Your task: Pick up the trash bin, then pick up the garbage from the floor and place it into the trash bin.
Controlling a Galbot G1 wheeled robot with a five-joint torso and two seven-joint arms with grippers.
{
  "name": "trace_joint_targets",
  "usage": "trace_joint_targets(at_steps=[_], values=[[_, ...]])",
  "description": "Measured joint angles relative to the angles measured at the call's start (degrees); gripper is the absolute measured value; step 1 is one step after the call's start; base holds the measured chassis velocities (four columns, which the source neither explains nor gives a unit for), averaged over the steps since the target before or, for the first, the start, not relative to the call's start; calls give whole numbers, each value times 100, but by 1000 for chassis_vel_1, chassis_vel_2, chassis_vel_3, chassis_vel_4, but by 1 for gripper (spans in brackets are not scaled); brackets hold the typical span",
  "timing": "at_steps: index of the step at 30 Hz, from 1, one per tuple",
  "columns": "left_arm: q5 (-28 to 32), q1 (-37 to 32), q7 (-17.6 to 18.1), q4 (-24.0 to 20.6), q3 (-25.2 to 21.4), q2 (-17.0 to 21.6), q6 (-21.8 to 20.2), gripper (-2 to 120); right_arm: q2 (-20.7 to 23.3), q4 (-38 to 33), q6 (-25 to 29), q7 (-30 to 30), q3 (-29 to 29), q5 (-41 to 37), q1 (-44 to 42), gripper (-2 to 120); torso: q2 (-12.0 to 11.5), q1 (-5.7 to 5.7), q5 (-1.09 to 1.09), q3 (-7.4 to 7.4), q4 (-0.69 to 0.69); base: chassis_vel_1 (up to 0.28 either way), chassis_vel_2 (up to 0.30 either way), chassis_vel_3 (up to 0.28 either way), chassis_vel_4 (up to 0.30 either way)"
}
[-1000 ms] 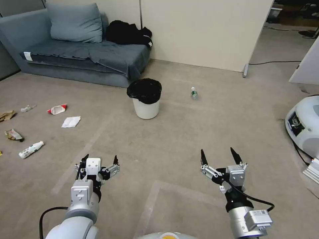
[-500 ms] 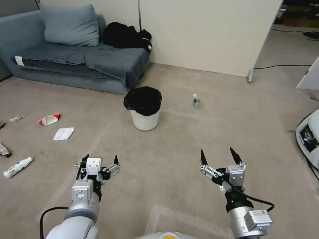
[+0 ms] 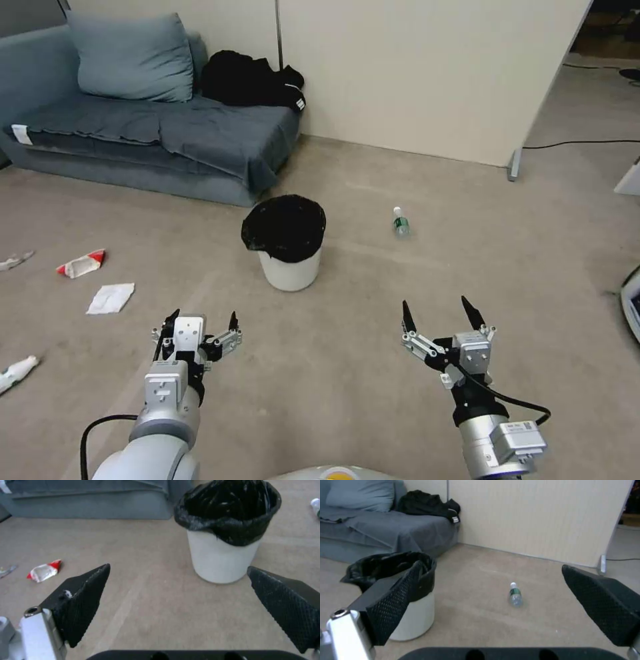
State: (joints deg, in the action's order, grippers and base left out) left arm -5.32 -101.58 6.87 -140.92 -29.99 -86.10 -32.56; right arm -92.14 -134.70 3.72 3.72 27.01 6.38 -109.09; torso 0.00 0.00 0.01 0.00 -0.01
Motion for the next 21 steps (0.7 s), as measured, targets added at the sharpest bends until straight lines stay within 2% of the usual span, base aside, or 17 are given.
trace_joint_targets(at_steps=[21], values=[[-11,-2,0,-27,24,-1,-11,100,0,19,18,37,-11,41,0,100,0,0,-2,0,1,-207,202,204,-198]])
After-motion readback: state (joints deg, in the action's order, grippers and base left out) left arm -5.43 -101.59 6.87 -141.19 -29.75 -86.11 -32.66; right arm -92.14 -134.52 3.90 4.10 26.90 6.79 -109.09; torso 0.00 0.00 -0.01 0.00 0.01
